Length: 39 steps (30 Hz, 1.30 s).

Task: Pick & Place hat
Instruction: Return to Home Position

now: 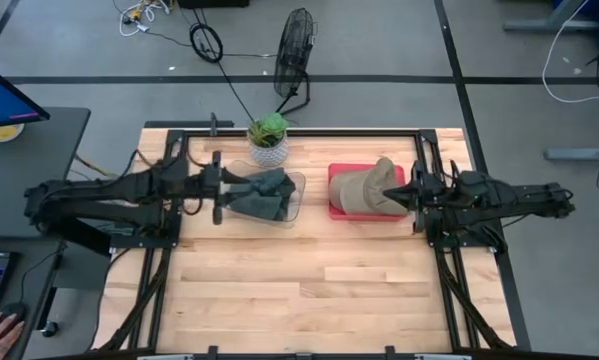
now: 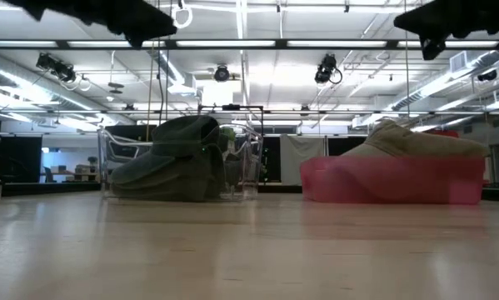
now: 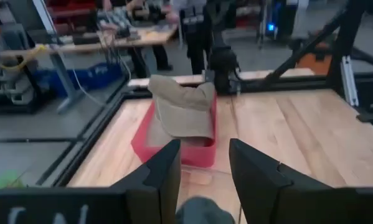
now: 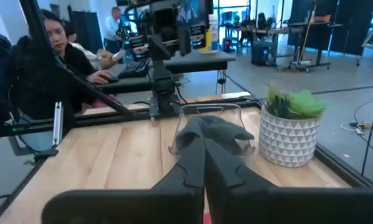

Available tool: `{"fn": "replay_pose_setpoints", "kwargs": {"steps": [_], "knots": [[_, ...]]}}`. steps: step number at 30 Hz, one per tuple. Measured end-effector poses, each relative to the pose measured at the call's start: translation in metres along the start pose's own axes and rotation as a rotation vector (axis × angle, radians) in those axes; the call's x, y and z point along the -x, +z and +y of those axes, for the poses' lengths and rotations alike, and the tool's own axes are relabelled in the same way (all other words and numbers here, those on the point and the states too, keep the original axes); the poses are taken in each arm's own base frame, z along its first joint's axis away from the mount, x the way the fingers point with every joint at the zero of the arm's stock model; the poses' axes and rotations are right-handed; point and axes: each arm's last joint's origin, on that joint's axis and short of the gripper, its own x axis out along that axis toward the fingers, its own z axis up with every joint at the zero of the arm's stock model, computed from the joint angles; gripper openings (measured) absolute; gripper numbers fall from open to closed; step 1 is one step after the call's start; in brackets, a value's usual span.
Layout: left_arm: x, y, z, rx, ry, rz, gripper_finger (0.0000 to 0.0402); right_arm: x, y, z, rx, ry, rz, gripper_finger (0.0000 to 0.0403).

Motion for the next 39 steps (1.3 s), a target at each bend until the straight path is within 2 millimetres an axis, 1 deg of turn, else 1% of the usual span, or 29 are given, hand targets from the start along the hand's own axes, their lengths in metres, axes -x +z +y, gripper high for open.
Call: {"fn": "replay_pose_setpoints", "kwargs": {"steps": [4, 8, 12, 15, 18, 20, 23, 26, 28, 30, 32, 34, 39], "knots": [[0.013, -0.023, -0.002, -0.003, 0.008, -0.093, 0.014, 0.012, -0.008, -0.004, -0.006, -0.005, -0.065, 0.0003], [0.025, -0.047, -0.003, 0.001, 0.023, -0.103, 0.014, 0.022, -0.016, -0.007, 0.02, -0.024, -0.121, 0.0003], [0.035, -0.065, -0.004, 0.016, 0.043, -0.134, 0.014, 0.027, -0.029, -0.01, 0.012, -0.052, -0.153, 0.0004], [0.042, -0.077, -0.005, -0.011, 0.064, -0.161, 0.014, 0.023, -0.037, -0.011, 0.024, -0.08, -0.123, 0.0005], [0.048, -0.086, -0.006, -0.027, 0.086, -0.209, 0.014, 0.019, -0.042, -0.011, 0.028, -0.091, -0.14, 0.0005], [0.049, -0.095, -0.007, -0.028, 0.09, -0.236, 0.014, 0.016, -0.05, -0.012, 0.025, -0.106, -0.124, 0.0005], [0.049, -0.111, -0.009, -0.019, 0.088, -0.256, 0.014, 0.014, -0.055, -0.013, 0.021, -0.115, -0.129, 0.0005], [0.049, -0.12, -0.01, -0.023, 0.093, -0.288, 0.014, 0.01, -0.063, -0.013, 0.011, -0.117, -0.123, 0.0006], [0.05, -0.121, -0.01, -0.026, 0.088, -0.281, 0.014, 0.007, -0.068, -0.013, 0.012, -0.084, -0.143, 0.0006], [0.05, -0.121, -0.01, -0.038, 0.077, -0.279, 0.014, 0.004, -0.075, -0.011, 0.021, -0.032, -0.146, 0.0006], [0.049, -0.122, -0.01, -0.052, 0.075, -0.271, 0.014, 0.002, -0.082, -0.011, 0.037, -0.016, -0.156, 0.0006], [0.049, -0.124, -0.011, -0.058, 0.072, -0.243, 0.014, 0.0, -0.087, -0.011, 0.052, -0.021, -0.141, 0.0006], [0.046, -0.136, -0.012, -0.051, 0.053, -0.118, 0.014, 0.0, -0.089, -0.012, 0.066, -0.026, -0.113, 0.0006]]}}
